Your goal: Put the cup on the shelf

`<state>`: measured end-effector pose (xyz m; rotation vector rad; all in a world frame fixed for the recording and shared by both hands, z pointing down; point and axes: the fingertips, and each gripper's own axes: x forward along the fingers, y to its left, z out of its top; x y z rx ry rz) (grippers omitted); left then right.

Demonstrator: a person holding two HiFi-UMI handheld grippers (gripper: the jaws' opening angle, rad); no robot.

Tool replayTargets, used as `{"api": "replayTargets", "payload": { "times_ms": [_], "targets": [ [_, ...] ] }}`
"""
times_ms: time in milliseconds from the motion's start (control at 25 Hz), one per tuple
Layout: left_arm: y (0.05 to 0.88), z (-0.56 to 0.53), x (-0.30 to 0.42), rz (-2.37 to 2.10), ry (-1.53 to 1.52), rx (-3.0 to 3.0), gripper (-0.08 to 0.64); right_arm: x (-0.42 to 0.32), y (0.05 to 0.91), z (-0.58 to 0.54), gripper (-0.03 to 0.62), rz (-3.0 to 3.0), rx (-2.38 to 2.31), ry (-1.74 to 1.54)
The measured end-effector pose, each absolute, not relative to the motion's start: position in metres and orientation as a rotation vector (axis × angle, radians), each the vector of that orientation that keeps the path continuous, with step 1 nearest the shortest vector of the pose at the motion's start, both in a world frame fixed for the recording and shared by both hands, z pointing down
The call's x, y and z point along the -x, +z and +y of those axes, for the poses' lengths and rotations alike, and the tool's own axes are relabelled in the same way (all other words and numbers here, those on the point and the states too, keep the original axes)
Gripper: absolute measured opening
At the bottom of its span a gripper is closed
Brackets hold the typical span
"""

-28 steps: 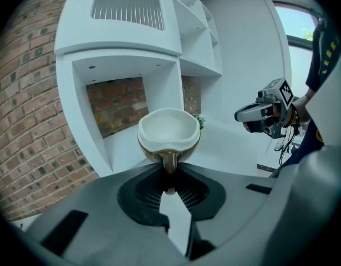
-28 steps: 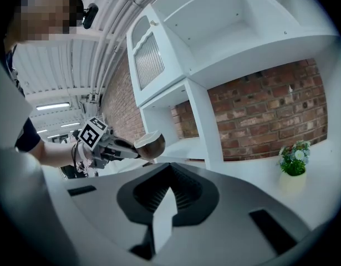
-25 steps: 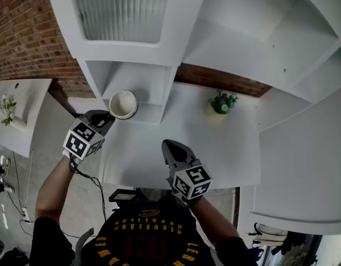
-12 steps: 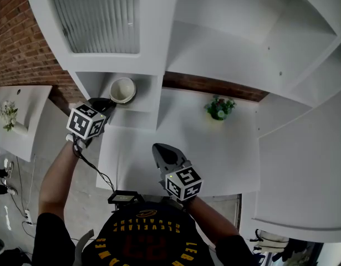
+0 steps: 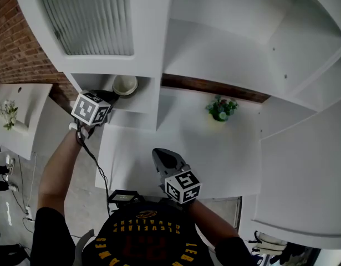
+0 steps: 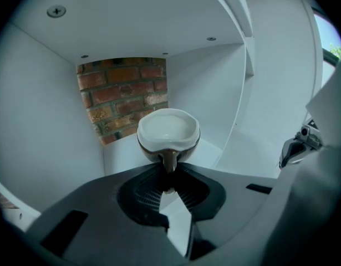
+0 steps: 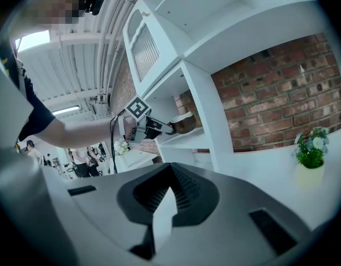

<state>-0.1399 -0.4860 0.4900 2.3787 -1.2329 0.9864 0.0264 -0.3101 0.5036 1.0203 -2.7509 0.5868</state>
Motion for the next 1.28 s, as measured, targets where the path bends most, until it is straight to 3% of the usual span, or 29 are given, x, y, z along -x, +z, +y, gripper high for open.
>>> {"api": "replayTargets", "payload": {
  "times_ms": [880, 1280],
  "targets": [
    [0.513, -0.503, 0.146, -1.271, 0.945, -2.284, 0.048, -0.040, 0.511, -0.314, -0.006, -2.721, -1.069, 0.587],
    [0.508, -0.489, 0.148, -1.301, 0.764, -2.278, 0.158, -0.038, 0.509, -0.312, -0.006, -2.722, -1.064, 0.578]
  ]
}}
